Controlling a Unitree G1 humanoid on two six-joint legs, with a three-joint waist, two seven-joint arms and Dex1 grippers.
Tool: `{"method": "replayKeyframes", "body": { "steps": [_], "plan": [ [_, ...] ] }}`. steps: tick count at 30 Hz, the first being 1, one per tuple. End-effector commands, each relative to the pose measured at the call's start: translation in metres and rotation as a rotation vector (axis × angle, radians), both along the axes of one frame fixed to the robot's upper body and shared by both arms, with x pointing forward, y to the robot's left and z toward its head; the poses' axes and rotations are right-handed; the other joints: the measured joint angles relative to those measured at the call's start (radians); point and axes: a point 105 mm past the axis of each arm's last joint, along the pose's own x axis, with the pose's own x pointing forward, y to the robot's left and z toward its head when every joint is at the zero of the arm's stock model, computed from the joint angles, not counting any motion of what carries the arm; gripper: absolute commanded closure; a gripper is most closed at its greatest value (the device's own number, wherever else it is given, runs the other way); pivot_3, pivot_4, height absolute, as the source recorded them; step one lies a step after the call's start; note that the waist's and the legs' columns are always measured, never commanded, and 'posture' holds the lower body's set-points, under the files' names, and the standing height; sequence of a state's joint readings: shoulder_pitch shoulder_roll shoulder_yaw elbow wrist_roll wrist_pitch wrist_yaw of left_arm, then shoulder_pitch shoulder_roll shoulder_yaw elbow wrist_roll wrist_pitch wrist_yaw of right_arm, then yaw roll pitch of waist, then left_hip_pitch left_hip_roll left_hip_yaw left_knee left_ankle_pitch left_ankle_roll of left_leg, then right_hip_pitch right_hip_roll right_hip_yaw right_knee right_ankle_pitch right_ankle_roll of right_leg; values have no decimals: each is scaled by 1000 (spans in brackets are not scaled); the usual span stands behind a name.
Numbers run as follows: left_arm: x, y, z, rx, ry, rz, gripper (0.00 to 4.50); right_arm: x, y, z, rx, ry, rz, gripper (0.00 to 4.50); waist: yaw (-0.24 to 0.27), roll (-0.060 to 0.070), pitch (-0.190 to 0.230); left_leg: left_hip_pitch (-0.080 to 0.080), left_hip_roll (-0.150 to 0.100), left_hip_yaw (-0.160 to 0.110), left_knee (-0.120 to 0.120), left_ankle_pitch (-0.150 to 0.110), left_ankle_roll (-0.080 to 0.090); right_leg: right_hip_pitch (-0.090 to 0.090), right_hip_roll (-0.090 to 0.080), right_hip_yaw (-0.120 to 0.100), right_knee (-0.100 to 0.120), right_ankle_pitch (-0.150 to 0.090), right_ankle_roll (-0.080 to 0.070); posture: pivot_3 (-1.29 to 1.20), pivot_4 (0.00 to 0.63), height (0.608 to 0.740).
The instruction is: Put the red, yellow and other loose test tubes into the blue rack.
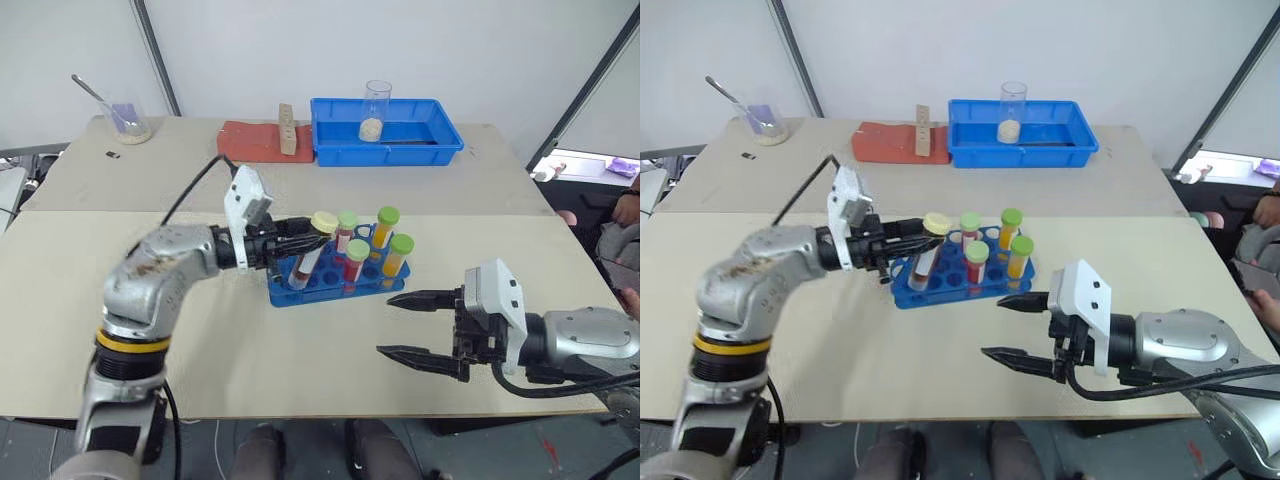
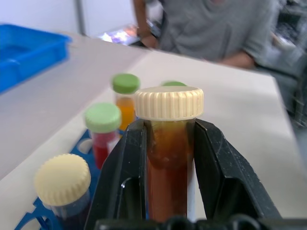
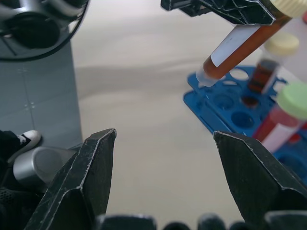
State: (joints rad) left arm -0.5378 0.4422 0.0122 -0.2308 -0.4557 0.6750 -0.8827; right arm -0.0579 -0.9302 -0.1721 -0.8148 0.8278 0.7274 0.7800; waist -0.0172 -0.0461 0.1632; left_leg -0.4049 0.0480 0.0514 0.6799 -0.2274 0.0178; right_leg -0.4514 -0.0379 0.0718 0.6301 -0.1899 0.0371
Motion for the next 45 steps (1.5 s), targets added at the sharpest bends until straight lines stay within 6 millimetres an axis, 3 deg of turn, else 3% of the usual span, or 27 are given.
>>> {"method": "replayKeyframes", "body": {
  "steps": [1,12,43,45],
  "plan": [
    [4,-4,0,-29,-98,51,3583,-3,2,8,1,-51,-4,842,3,0,0,0,0,0,0,0,0,0,0,0,0,0,0,0,150,740],
    [13,-24,-15,-101,-109,94,3583,-5,-1,7,-4,-29,-44,842,6,0,0,1,-1,-1,1,0,0,7,-1,0,-6,0,1,0,150,740],
    [1,-3,-49,-116,-124,209,3583,14,-4,8,-22,-87,-157,842,2,0,0,6,0,-1,0,0,0,11,-2,-1,-6,-4,-5,0,150,740],
    [0,-1,-50,-106,-123,200,2563,15,-4,8,-23,-86,-160,842,2,0,0,6,0,-1,0,0,0,11,-1,-1,-6,-4,-5,0,150,740]
  ]
}}
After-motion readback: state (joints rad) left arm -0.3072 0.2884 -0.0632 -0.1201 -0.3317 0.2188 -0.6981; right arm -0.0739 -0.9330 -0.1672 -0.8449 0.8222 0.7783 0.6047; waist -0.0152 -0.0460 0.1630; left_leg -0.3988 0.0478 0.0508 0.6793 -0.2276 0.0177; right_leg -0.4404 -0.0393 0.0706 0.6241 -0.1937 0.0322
